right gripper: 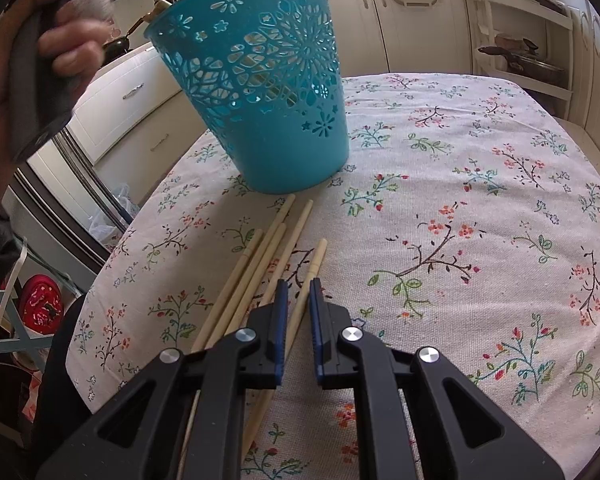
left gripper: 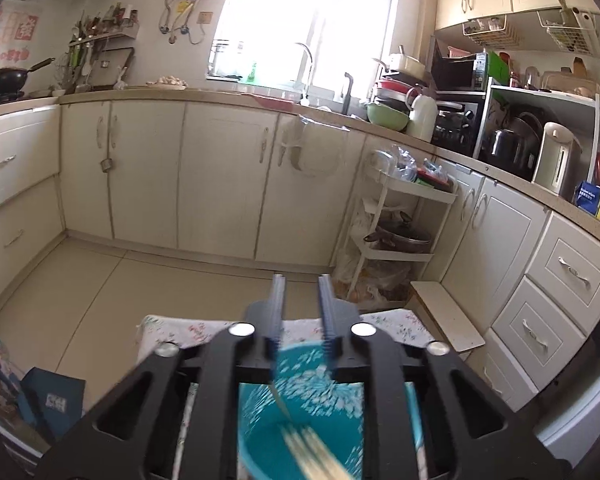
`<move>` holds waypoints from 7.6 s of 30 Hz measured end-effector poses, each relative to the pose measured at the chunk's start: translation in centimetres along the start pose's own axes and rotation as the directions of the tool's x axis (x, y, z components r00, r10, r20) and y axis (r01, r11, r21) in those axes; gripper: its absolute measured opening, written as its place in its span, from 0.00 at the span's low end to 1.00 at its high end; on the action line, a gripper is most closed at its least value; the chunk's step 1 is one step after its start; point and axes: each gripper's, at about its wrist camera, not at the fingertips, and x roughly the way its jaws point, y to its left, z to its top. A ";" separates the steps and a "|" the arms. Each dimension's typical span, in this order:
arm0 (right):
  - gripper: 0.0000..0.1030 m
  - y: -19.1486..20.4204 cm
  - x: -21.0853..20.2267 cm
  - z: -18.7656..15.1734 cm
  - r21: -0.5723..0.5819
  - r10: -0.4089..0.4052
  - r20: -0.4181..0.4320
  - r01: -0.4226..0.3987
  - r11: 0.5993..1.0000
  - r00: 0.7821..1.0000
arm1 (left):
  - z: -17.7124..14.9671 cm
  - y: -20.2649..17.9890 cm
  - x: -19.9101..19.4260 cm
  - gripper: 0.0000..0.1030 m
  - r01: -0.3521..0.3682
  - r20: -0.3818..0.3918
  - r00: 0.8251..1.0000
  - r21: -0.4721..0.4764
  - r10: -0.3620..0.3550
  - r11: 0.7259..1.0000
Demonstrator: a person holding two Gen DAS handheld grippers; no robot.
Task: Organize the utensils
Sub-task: 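Open the left gripper over the teal bin to drop the stick, then close the right gripper on a wooden stick beside the bin, then raise the stick with the right gripper and release it into the bin, then move both grippers back down to the stick bundle, then close the left gripper on a single wooden stick, then lift the stick with the left gripper and drop it into the bin, then move the right gripper to the sticks and close on one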
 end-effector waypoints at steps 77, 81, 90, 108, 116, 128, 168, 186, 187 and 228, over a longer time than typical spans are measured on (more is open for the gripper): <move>0.23 1.6 -3.7 2.4 0.102 -0.082 0.137 0.068 0.992 0.987 | -17.9 7.8 -0.6 0.84 -0.229 -0.364 0.918 -0.157 0.159 0.961; 0.18 2.4 -1.2 0.5 0.078 -0.070 0.049 0.067 0.995 0.996 | -17.8 7.9 -0.6 0.84 -0.238 -0.368 0.915 -0.160 0.166 0.958; 0.18 2.9 2.6 1.4 0.038 -0.115 -0.014 0.115 0.993 0.993 | -17.8 8.1 -0.4 0.85 -0.231 -0.366 0.918 -0.169 0.157 0.958; 0.12 0.6 0.4 0.0 0.060 -0.148 -0.031 0.150 0.987 0.988 | -18.8 3.6 -1.9 0.85 -0.032 -0.408 0.913 -0.031 0.017 0.999; 0.13 -0.1 0.4 -0.3 0.083 -0.103 0.031 0.100 0.992 0.994 | -20.4 0.7 -1.5 0.82 0.013 -0.504 0.863 0.071 0.025 0.997; 0.13 -0.3 0.1 -0.3 0.093 -0.083 0.036 0.080 0.992 0.996 | -21.1 -0.7 -0.8 0.78 -0.029 -0.520 0.845 0.188 0.125 0.982; 0.13 -1.3 1.2 1.3 0.100 -0.073 0.010 0.071 0.992 0.997 | -4.0 -2.7 -10.6 0.04 0.407 -0.286 0.870 -0.045 -0.402 0.912; 0.14 -3.0 0.9 1.3 0.147 -0.016 0.016 0.014 0.989 1.000 | 5.4 -0.7 0.0 0.05 0.085 0.111 0.991 -0.038 -0.080 0.996; 0.14 -3.2 0.9 1.3 0.151 -0.012 0.016 0.009 0.988 1.000 | 5.0 -0.6 0.9 0.05 0.068 0.111 0.992 -0.047 -0.063 0.997; 0.23 -1.8 1.2 1.4 0.084 -0.045 0.017 0.043 0.996 0.999 | -12.6 5.4 -5.3 0.35 -0.142 -0.153 0.980 -0.090 0.127 0.986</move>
